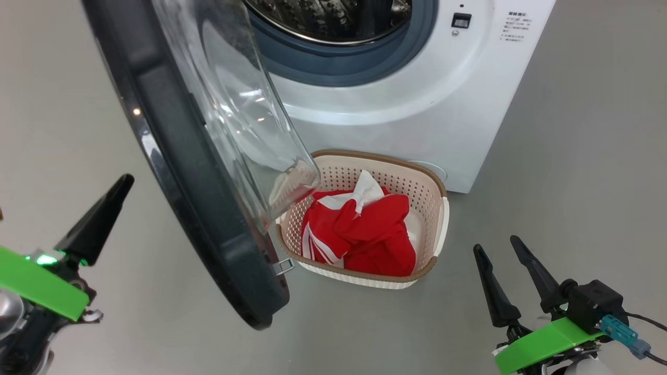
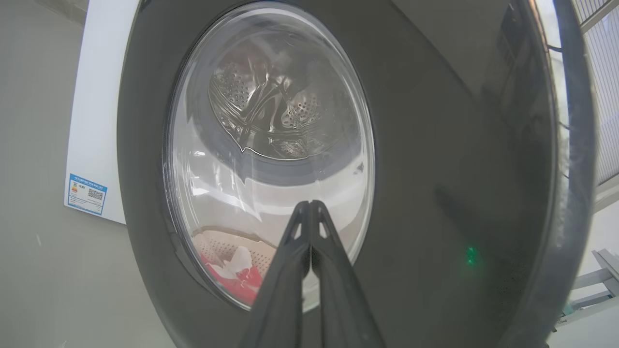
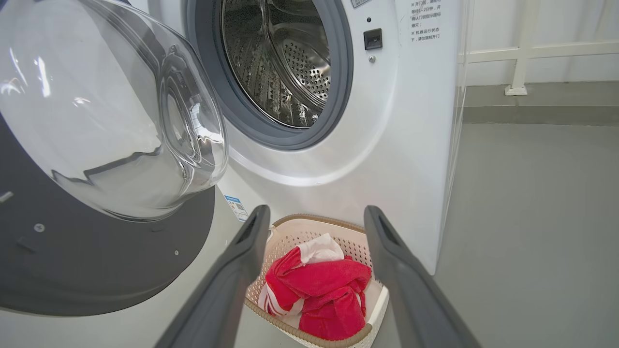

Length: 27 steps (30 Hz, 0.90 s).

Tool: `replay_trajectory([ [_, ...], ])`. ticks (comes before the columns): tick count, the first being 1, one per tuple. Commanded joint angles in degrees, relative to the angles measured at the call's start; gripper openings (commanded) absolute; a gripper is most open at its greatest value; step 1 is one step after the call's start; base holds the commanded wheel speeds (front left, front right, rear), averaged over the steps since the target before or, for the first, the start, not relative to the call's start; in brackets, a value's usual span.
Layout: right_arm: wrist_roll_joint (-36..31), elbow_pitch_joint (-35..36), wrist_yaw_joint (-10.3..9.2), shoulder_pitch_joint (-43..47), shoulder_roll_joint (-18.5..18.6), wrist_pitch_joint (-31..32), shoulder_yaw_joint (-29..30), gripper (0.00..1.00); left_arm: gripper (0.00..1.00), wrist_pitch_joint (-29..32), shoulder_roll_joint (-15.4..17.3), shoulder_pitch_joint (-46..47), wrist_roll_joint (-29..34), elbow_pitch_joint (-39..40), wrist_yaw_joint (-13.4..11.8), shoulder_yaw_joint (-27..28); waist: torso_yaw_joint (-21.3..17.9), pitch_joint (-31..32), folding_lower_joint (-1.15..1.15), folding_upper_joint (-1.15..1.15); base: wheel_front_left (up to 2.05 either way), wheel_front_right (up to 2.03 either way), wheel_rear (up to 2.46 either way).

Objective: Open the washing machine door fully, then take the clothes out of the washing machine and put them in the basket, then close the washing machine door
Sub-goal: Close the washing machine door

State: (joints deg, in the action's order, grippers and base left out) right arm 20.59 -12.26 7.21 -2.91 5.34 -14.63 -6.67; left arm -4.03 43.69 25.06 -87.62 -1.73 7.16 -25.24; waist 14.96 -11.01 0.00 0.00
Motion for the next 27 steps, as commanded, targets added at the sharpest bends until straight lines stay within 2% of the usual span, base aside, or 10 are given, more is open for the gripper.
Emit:
replay_trajectory([
  [1,-0.5,1.3,0.28,-1.7,0.1,-0.4,-1.5,1.0,0.0,0.2,3.5,3.1,-0.6,1.4,0.3,2.6,-0.3,-0.4,0.0,0.0,0.0,0.0,0.0],
  [8,-0.5,1.3,0.28,-2.3,-0.4,-0.4,-1.7,1.0,0.0,2.3,4.7,5.0,-2.4,3.0,0.3,2.7,-1.5,-1.1,0.0,0.0,0.0,0.0,0.0],
  [27,-0.4,1.6,0.28,-3.2,-1.6,-0.4,-1.5,1.0,0.0,5.0,4.4,8.2,-2.4,8.2,0.3,2.7,-5.1,-2.4,0.0,0.0,0.0,0.0,0.0],
])
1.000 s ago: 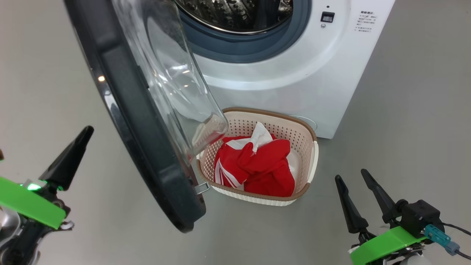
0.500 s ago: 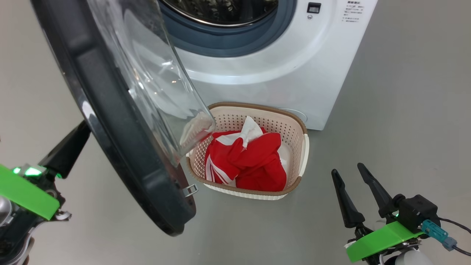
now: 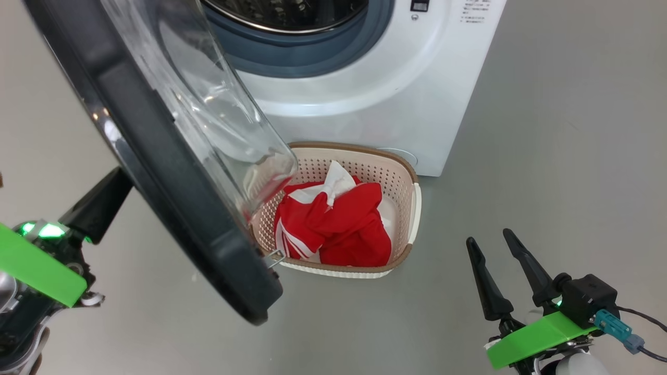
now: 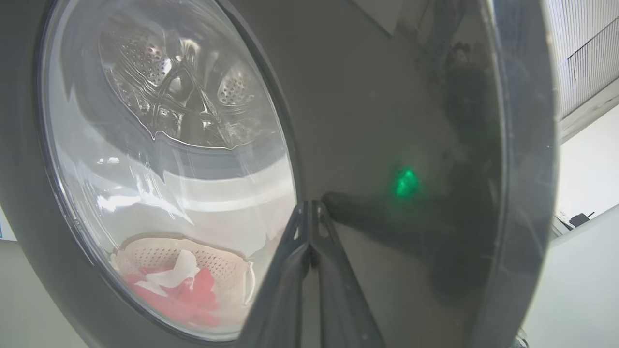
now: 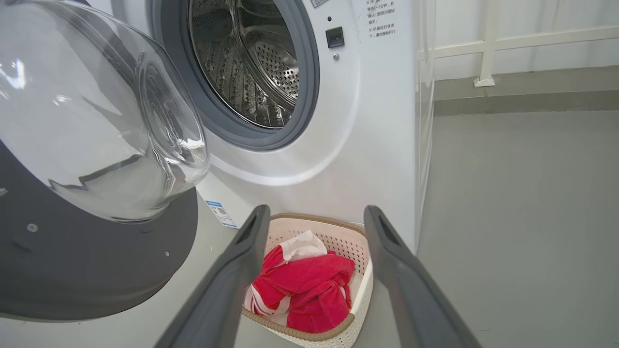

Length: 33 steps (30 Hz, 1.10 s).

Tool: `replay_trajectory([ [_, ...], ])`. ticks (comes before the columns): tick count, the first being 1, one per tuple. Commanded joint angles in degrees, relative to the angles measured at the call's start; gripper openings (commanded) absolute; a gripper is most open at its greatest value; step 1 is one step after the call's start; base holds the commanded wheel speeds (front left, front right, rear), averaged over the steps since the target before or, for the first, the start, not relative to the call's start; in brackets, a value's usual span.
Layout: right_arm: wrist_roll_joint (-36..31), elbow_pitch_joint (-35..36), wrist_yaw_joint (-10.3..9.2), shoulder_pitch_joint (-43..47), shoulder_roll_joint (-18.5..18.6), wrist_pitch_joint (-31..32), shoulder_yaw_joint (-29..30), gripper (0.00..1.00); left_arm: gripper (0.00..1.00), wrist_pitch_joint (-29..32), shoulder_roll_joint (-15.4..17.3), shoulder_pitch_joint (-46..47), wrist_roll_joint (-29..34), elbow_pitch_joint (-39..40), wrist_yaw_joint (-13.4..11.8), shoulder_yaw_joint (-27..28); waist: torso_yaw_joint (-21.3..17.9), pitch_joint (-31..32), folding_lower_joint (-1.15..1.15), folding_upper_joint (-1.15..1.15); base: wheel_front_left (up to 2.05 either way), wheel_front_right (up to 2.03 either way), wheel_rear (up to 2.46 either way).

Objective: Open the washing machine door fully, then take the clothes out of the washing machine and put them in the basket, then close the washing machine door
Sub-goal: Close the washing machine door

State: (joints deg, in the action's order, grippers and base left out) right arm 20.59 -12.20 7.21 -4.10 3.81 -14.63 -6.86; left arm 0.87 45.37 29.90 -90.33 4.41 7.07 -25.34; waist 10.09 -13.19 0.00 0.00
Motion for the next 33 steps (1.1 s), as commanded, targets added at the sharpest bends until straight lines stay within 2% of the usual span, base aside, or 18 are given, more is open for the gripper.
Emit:
replay_trajectory([
  [1,-0.4,1.6,0.28,-2.1,-0.2,-0.4,-1.3,1.0,0.0,0.2,2.6,3.6,0.3,2.2,0.4,2.8,-0.4,-0.4,0.0,0.0,0.0,0.0,0.0],
  [10,-0.3,1.9,0.28,-3.1,-0.6,-0.4,-1.0,1.0,0.0,-0.1,1.6,6.8,2.1,2.9,0.4,1.5,-2.6,-1.8,0.0,0.0,0.0,0.0,0.0],
  [15,-0.1,2.3,0.28,-3.8,-0.8,-0.4,-0.7,1.0,0.0,-0.4,1.2,9.9,3.1,1.8,0.4,-0.4,-5.2,-3.3,0.0,0.0,0.0,0.0,0.0],
  [33,3.9,3.6,0.28,-7.0,-0.9,-0.4,-1.3,1.0,0.0,-3.2,1.1,23.4,6.0,-8.0,0.4,-5.1,-12.2,-9.2,0.0,0.0,0.0,0.0,0.0],
])
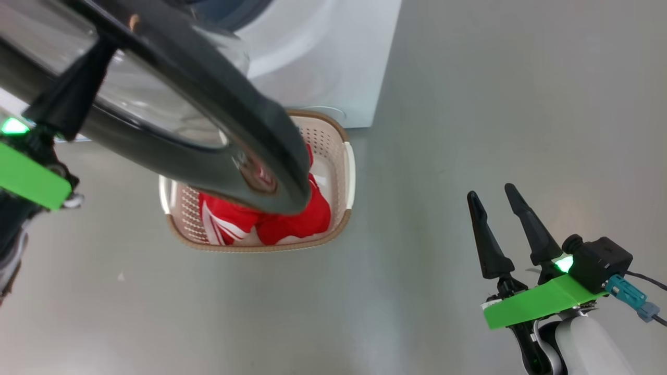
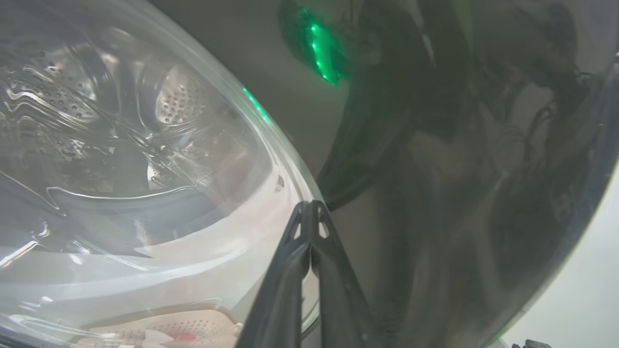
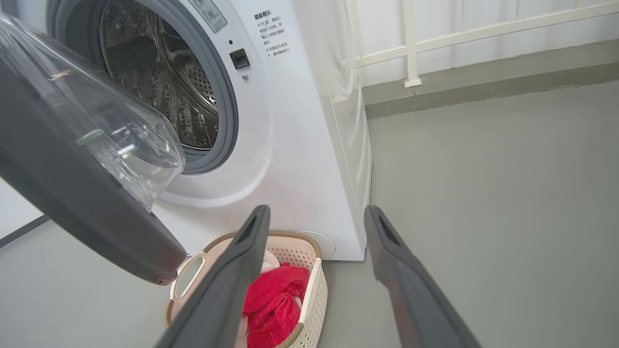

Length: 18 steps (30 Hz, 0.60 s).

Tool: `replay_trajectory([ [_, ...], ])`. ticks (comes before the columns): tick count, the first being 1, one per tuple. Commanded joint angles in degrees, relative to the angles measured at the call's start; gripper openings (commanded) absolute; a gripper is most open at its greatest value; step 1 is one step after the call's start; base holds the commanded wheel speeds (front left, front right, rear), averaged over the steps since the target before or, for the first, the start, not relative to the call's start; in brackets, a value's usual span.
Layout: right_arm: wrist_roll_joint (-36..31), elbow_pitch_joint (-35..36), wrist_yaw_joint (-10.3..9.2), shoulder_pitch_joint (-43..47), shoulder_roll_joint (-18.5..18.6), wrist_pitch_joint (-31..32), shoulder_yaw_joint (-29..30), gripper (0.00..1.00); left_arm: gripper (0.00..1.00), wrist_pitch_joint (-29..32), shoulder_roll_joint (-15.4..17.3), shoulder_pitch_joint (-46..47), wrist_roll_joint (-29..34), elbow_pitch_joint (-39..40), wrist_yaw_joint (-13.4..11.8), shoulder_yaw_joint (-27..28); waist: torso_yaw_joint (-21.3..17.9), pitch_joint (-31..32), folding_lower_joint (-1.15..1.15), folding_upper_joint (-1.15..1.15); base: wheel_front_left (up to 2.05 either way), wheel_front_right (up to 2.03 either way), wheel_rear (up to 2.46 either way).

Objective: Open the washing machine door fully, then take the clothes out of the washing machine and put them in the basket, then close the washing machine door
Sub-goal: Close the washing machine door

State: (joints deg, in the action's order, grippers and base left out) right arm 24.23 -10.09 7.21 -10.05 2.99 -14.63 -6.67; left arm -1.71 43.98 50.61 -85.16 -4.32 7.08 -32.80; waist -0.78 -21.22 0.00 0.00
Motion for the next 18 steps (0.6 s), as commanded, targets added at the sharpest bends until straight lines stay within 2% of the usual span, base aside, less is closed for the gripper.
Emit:
replay_trajectory([
  [1,0.4,1.5,0.28,-1.2,-0.1,-0.4,-1.6,1.0,0.0,-0.8,2.5,3.3,1.0,0.1,0.4,2.0,-1.6,-1.4,0.0,0.0,0.0,0.0,0.0],
  [18,2.7,1.9,0.28,-3.0,-0.1,-0.4,-3.0,1.0,0.0,-5.4,1.0,14.2,2.4,-10.4,0.4,-3.0,-5.4,-4.0,0.0,0.0,0.0,0.0,0.0],
])
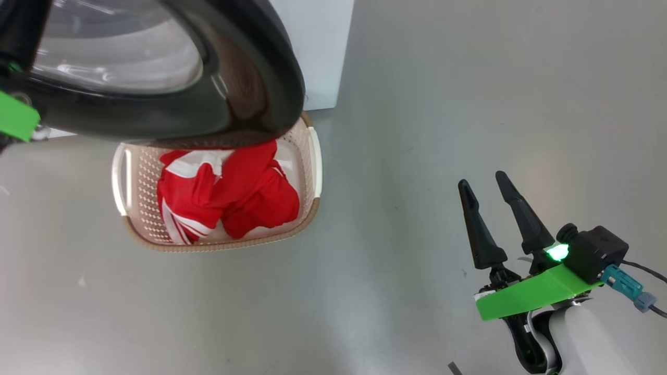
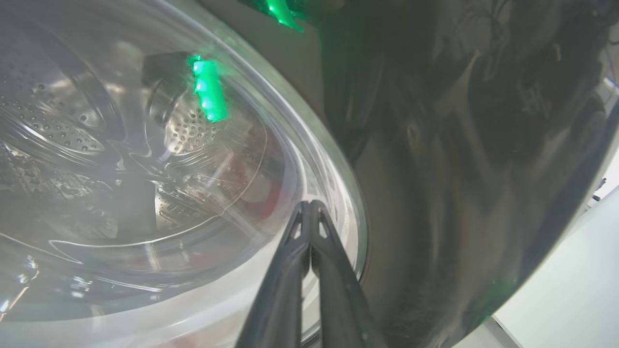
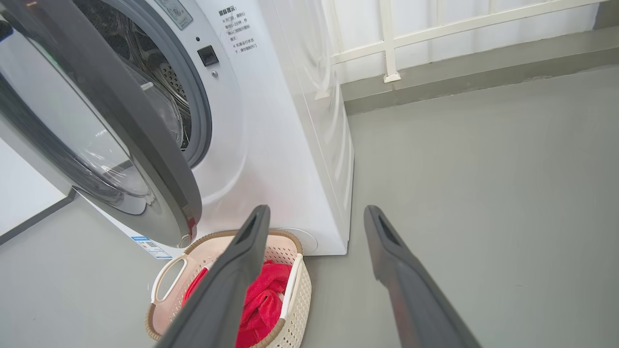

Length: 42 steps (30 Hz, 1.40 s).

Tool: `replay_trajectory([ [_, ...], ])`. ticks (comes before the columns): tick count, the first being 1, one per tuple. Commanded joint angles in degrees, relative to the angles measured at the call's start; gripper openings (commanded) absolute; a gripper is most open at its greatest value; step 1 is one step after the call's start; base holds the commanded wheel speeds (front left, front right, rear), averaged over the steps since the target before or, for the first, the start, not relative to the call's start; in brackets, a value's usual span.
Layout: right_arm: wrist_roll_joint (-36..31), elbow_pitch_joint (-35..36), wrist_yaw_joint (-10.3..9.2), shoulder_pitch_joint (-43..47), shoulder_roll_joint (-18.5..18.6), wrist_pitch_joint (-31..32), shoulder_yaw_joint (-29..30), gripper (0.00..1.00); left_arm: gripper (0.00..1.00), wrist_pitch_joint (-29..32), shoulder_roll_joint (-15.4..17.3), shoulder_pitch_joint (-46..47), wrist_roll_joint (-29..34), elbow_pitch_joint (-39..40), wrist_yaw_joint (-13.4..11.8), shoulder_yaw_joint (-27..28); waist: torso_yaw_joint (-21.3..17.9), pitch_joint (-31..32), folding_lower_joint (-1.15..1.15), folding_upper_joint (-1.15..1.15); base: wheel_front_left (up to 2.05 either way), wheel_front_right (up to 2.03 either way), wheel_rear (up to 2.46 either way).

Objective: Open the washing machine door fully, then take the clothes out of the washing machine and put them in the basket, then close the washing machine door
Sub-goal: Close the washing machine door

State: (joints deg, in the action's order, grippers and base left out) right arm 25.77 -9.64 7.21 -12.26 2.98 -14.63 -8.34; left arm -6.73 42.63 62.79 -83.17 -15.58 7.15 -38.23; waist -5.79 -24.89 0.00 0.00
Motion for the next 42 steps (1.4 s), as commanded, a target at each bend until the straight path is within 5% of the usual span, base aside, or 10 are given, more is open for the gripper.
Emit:
replay_trajectory([
  [1,1.3,1.5,0.28,-0.9,-0.1,-0.4,-1.5,1.0,0.0,-0.6,2.4,2.7,0.5,0.1,0.3,2.0,-0.7,-0.5,0.0,0.0,0.0,0.0,0.0],
  [16,2.6,2.0,0.28,-1.1,-0.1,-0.4,-1.8,1.0,0.0,-4.9,2.1,10.2,0.9,-9.8,0.3,-1.6,-3.9,-1.5,0.0,0.0,0.0,0.0,0.0],
  [26,1.5,1.6,0.28,-0.6,-0.1,-0.4,-1.0,1.0,0.0,-5.9,2.5,6.4,-2.3,-8.1,0.3,-4.6,-2.1,0.4,0.0,0.0,0.0,0.0,0.0],
  [33,-0.6,1.0,0.28,0.6,-0.1,-0.4,-0.3,1.0,0.17,-7.8,1.5,-0.4,-2.8,-6.3,0.3,-5.1,0.5,3.5,0.0,0.0,0.0,0.0,0.0],
  [38,-2.2,0.6,0.28,2.0,-0.1,-0.4,0.5,1.0,0.4,-8.2,-0.7,-6.9,-2.5,-5.9,0.3,-1.2,2.6,5.9,0.0,0.0,0.0,0.0,0.0],
  [42,-3.2,0.4,0.28,3.0,-0.1,-0.4,0.9,1.0,0.49,-8.2,-2.6,-11.6,-0.3,-5.9,0.3,2.5,3.8,7.1,0.0,0.0,0.0,0.0,0.0],
])
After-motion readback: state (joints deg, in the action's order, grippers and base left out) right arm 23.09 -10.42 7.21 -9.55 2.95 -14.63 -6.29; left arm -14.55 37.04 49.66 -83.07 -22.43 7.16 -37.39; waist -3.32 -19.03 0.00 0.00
